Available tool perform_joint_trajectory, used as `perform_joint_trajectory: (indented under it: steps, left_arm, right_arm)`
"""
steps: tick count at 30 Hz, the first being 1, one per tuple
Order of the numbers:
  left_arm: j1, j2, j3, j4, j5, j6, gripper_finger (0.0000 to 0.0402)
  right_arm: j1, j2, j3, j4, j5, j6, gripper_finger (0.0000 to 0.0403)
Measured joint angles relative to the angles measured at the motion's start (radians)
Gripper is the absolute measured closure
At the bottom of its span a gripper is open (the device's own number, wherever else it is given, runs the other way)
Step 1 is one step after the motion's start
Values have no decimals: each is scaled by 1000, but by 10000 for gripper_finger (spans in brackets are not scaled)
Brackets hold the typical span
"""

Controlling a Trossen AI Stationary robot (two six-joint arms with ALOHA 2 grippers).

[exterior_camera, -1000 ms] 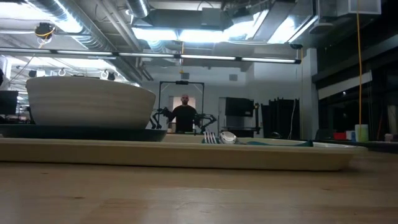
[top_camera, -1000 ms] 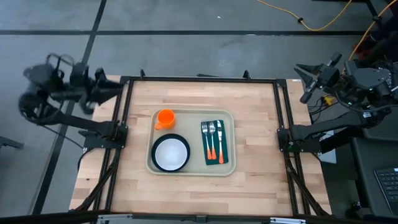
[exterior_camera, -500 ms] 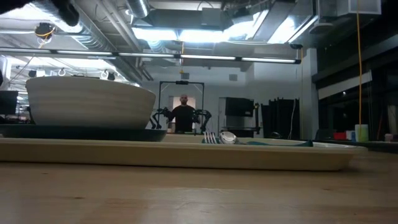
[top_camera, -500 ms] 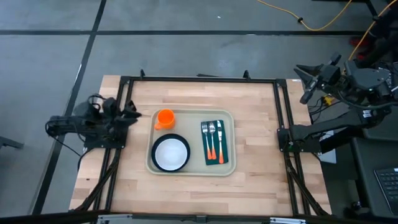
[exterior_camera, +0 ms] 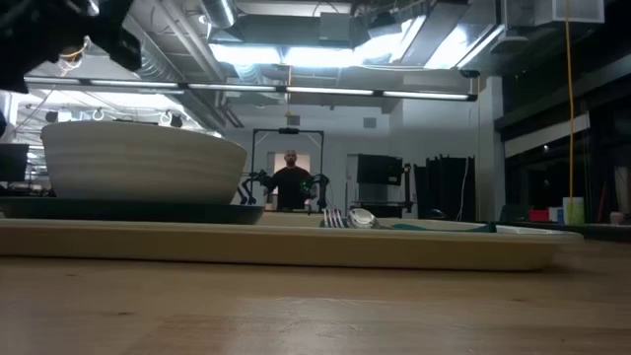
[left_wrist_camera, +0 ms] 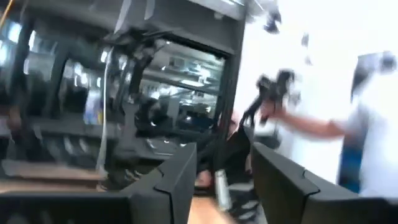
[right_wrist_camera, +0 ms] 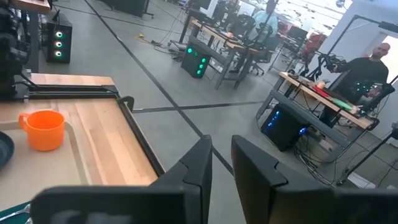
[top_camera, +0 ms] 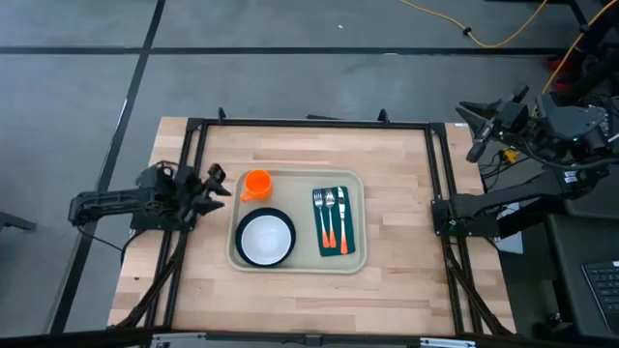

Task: Set up tray
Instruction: Return to Home Position

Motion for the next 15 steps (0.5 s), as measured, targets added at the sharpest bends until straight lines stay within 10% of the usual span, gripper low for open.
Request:
perform_joint_trajectory:
  steps: [4, 15]
  left_arm:
    - [36, 0, -8, -53, -29, 255, 255]
    - [67, 5, -9, -357, -413, 244, 255]
  right_arm:
    - [0, 0, 0, -6, 0, 0, 336]
    - [0, 0, 0, -19, 0, 55, 336]
